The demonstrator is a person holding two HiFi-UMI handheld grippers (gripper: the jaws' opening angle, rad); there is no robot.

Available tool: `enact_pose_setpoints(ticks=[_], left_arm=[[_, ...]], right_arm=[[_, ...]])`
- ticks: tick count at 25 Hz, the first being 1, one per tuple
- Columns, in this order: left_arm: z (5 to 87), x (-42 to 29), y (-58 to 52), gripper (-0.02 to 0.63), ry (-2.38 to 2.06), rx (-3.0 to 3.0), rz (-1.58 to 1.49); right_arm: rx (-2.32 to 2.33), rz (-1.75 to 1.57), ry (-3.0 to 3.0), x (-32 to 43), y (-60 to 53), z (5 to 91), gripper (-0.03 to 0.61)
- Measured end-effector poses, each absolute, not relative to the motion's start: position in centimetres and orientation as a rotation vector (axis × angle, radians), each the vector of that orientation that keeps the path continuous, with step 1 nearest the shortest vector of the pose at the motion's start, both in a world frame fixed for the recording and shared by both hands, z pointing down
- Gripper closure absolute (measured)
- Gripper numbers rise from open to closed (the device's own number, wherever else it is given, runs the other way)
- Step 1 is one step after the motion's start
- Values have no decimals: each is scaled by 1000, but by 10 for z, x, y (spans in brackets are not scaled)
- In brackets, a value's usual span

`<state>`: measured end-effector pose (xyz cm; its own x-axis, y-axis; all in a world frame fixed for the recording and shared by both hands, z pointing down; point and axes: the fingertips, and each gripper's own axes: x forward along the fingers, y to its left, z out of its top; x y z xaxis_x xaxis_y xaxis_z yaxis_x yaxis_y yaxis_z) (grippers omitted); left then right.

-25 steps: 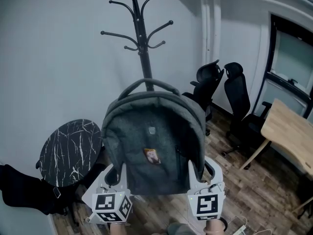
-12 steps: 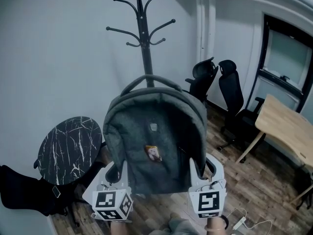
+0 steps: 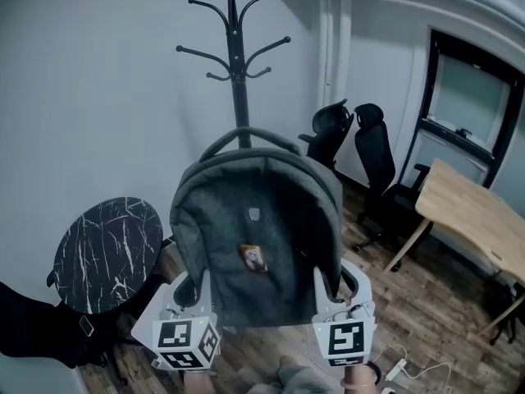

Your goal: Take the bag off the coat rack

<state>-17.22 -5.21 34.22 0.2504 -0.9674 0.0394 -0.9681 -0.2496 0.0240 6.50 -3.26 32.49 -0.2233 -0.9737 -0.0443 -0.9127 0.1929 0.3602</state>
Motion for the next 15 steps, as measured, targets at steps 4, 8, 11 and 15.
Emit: enact_pose_setpoints(ticks=[4,8,11,15], left_arm=[[341,-172,-57,545,-1877,2452,8],[341,-171,-58,545,-1864,2466,-6],[342,-172,-60,545,-1863,2470,-10],[343,-172,-61,545,-1862,2475,-12]], right_arm=[[1830,-466,-2244,65,-34,320,469],[1840,-486,-2238,65,-35,318,469],[1839,-483,-2236,65,-36,320,469],[1844,-475,-2235,65,-37,323,469]])
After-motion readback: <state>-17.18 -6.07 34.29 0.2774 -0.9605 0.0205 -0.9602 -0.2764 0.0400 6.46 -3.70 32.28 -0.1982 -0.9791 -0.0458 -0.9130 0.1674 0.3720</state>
